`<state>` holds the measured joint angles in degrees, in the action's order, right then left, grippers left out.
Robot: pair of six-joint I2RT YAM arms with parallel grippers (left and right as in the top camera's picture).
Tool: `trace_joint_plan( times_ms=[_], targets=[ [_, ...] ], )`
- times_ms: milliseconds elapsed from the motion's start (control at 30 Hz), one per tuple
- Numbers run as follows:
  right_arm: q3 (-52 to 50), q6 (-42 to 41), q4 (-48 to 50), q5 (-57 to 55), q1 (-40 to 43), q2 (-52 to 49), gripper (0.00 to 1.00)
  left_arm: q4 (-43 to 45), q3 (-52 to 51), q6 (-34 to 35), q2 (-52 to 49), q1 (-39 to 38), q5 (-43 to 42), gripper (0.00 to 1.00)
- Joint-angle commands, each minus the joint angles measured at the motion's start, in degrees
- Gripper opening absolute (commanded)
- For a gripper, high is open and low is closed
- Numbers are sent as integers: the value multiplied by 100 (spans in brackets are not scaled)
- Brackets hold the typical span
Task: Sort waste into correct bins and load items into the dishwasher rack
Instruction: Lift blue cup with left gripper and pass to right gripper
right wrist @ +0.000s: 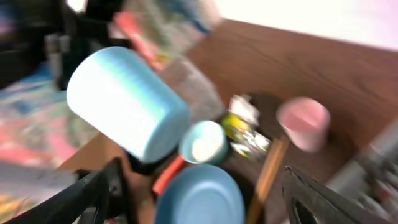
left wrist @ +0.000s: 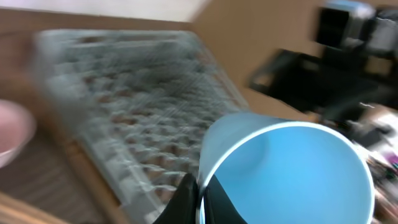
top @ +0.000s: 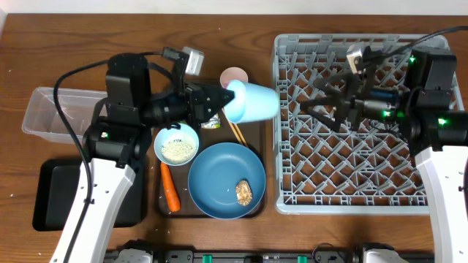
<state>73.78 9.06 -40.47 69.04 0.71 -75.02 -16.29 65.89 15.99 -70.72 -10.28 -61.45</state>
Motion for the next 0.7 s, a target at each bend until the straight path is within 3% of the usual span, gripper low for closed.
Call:
trace_joint_plan(
  times_ms=[0,267,567,667],
  targets=[
    [101,544,74,1491,-81,-9,83,501,63,332,37,9,-1585,6],
    [101,807,131,2035,-306,-9,85,1912,63,1351,37,9,-2048,6],
    [101,833,793,2033,-1152,-9,88,1943,63,1370,37,9,-2063,6],
    [101,763,1019,2031,-1386,-9,83,1943,63,1370,37,9,-2063,6]
  ],
)
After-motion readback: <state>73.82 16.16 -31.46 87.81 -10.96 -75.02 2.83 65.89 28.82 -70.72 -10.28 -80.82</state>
